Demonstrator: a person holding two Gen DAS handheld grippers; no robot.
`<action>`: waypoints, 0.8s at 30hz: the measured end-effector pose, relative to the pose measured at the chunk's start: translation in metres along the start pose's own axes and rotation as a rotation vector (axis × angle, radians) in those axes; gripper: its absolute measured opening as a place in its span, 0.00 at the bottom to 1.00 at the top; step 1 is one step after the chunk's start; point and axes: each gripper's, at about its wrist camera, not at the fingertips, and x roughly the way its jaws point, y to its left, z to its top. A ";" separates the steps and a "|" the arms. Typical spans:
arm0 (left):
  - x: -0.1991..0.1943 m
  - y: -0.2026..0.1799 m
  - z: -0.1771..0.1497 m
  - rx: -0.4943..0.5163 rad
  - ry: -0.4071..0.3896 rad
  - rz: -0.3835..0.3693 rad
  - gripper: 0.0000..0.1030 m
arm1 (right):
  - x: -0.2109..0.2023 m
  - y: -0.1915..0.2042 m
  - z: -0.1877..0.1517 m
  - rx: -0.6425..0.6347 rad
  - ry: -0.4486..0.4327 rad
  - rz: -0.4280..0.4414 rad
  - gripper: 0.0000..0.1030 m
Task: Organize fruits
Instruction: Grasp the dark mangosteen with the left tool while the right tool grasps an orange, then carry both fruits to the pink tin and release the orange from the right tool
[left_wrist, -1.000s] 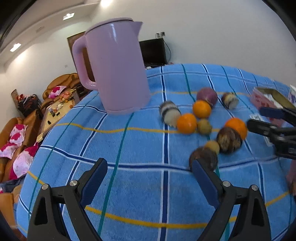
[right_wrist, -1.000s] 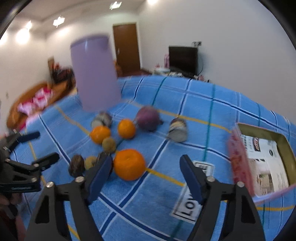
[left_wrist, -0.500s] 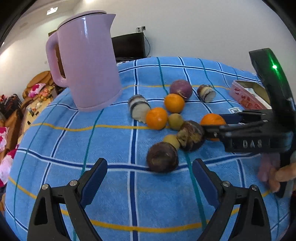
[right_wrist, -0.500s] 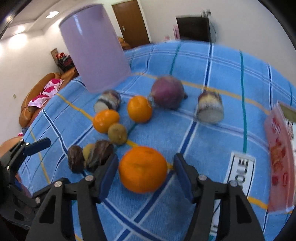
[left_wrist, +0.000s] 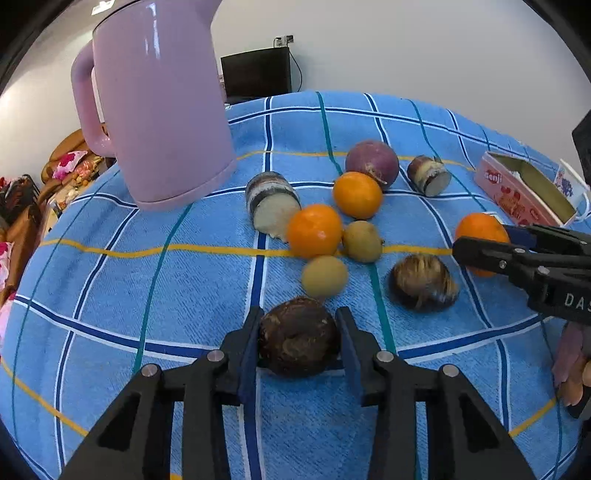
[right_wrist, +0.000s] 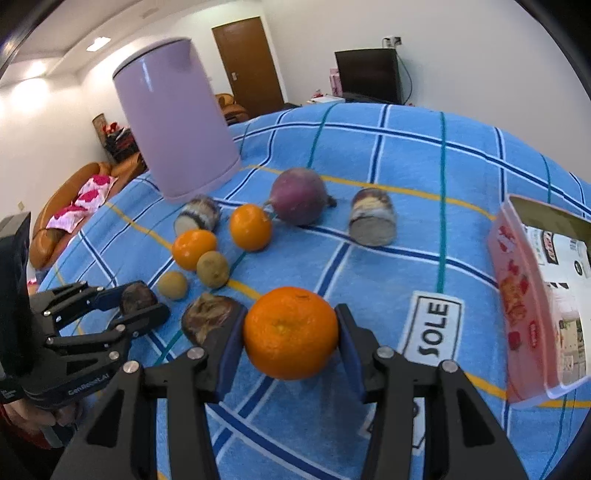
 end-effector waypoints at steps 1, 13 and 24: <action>-0.001 0.002 -0.001 -0.008 -0.002 -0.008 0.40 | -0.001 0.000 0.001 0.003 -0.003 -0.001 0.49; -0.046 -0.015 0.016 -0.039 -0.187 -0.016 0.40 | -0.051 0.004 0.007 -0.026 -0.228 0.029 0.49; -0.044 -0.108 0.065 0.023 -0.269 -0.118 0.40 | -0.112 -0.050 0.003 0.008 -0.425 -0.185 0.49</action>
